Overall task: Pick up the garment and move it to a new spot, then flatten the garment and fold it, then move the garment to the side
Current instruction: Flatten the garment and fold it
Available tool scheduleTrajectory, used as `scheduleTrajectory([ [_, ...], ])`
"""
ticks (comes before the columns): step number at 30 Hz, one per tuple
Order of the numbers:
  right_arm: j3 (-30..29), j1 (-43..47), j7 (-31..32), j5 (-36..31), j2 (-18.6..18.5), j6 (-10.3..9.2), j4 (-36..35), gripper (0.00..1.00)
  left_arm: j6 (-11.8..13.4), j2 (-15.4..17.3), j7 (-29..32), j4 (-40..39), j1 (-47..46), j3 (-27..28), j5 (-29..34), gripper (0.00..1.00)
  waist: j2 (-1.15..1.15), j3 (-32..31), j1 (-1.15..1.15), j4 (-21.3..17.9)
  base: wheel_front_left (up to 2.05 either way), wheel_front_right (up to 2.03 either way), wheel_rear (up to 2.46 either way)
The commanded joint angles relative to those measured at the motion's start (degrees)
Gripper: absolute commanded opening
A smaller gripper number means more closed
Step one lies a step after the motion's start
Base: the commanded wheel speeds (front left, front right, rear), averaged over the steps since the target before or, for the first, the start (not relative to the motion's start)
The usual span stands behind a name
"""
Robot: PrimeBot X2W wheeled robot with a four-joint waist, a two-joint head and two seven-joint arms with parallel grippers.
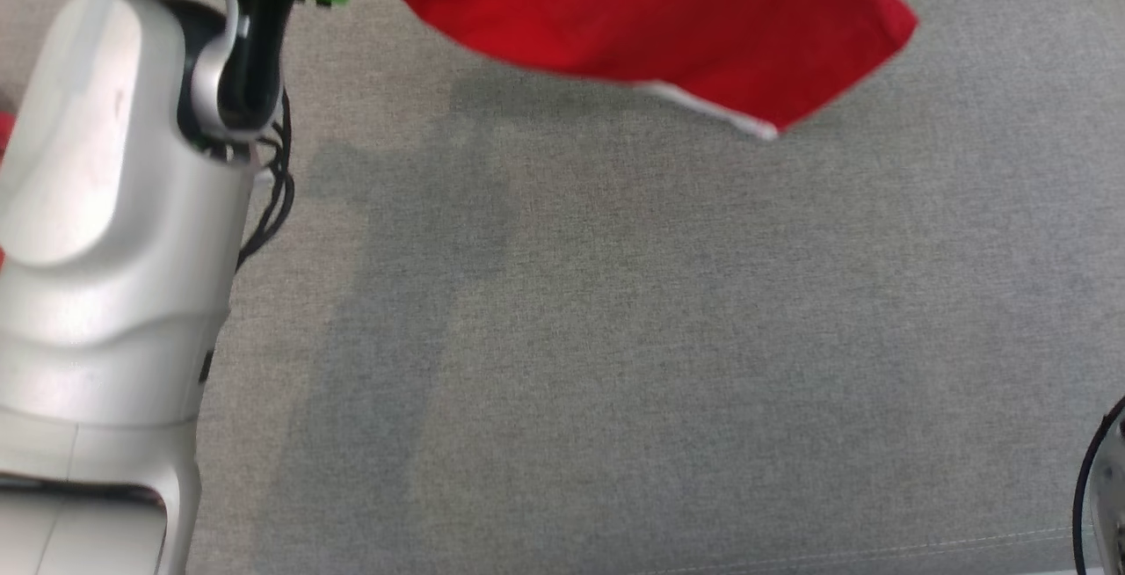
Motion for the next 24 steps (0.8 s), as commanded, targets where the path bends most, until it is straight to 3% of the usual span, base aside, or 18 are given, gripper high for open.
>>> scheduleTrajectory([
  [1,-0.3,-3.3,-1.1,0.4,-0.6,-0.28,2.4,0.0,-0.2,0.1,-2.1,4.1,-3.0,1.1,0.7,0.0,0.0,1.7,0.0,-0.1,0.0,0.0,0.0],
  [6,3.7,-13.8,-4.9,-0.2,1.1,-0.28,14.8,0.0,-1.7,-1.6,-7.5,19.6,-12.3,1.7,2.1,0.0,0.0,2.6,0.0,-1.2,0.0,0.0,0.0],
  [11,7.6,-16.5,-8.2,0.6,4.7,-0.28,29.5,0.0,-2.6,-2.1,-9.1,33.3,-12.0,2.6,2.6,0.0,0.0,3.3,0.0,-2.5,0.0,0.0,0.0],
  [19,13.5,-8.4,-11.9,4.0,8.2,-0.28,50.1,0.0,-4.3,-5.0,-9.3,49.9,-2.4,2.6,0.9,0.0,0.0,3.7,0.0,-2.1,0.0,0.0,0.0],
  [24,16.2,0.5,-13.9,8.7,8.8,-0.27,53.2,0.0,-5.4,-6.3,-9.3,50.5,5.4,1.7,1.9,0.0,0.0,1.8,0.0,-1.7,0.0,0.0,0.0],
])
